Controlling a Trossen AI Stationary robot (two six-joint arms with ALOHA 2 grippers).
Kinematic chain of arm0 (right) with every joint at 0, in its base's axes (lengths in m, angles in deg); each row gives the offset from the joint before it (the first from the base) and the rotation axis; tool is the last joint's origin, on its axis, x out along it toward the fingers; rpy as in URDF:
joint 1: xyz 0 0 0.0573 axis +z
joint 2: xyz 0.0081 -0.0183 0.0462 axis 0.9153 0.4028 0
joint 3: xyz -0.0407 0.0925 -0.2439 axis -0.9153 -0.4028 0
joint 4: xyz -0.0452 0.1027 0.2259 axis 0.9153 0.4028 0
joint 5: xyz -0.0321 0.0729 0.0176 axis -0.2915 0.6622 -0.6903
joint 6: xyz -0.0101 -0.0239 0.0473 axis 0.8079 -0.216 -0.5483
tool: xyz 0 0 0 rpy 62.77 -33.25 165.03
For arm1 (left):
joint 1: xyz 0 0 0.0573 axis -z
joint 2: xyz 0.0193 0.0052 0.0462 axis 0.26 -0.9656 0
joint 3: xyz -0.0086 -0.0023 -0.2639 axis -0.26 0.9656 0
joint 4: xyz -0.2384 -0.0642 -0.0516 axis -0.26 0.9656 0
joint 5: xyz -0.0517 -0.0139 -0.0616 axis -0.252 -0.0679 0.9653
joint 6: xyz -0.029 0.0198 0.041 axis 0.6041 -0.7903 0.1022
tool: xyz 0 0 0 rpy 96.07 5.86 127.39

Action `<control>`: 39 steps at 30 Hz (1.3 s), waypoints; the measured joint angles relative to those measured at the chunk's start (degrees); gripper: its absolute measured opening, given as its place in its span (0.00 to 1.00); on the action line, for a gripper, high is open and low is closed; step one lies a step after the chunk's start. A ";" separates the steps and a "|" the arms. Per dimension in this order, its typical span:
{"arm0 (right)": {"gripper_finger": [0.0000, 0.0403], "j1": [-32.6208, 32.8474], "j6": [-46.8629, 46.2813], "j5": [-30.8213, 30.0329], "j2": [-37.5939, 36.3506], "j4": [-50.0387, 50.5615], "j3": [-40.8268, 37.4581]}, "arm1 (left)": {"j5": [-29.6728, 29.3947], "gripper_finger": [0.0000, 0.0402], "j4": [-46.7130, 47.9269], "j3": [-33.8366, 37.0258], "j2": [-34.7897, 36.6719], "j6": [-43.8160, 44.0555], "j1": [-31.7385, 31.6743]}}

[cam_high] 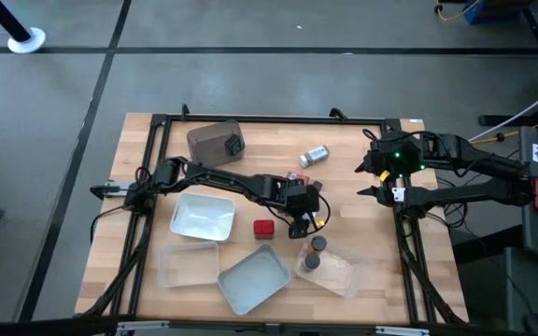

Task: Sort spices by type
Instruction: Put the bottom white seasoning bottle into the gray bin

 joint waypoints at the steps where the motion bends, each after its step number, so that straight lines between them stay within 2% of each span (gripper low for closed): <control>1: 0.83 0.01 0.00 0.03 -0.02 0.01 0.00 | -0.02 0.63 -0.07 0.00 0.00 -0.23 0.00; 7: 0.83 0.00 -0.01 0.02 -0.02 -0.01 0.00 | -0.04 0.48 -0.23 0.00 0.00 -0.36 0.00; 17: 0.83 0.00 -0.01 0.02 -0.02 0.01 0.00 | -0.04 0.48 -1.12 -0.04 0.02 -0.14 0.00; 24: 0.83 0.00 -0.01 0.03 -0.01 0.03 0.00 | -0.02 0.49 1.63 -2.98 0.30 -0.26 0.00; 32: 0.83 0.01 0.01 0.01 -0.01 0.01 -0.02 | 0.15 0.49 6.86 -5.90 3.79 0.03 0.03; 39: 0.83 0.01 0.01 -0.09 -0.02 0.02 -0.02 | 2.82 0.49 10.64 -6.78 8.79 2.85 1.19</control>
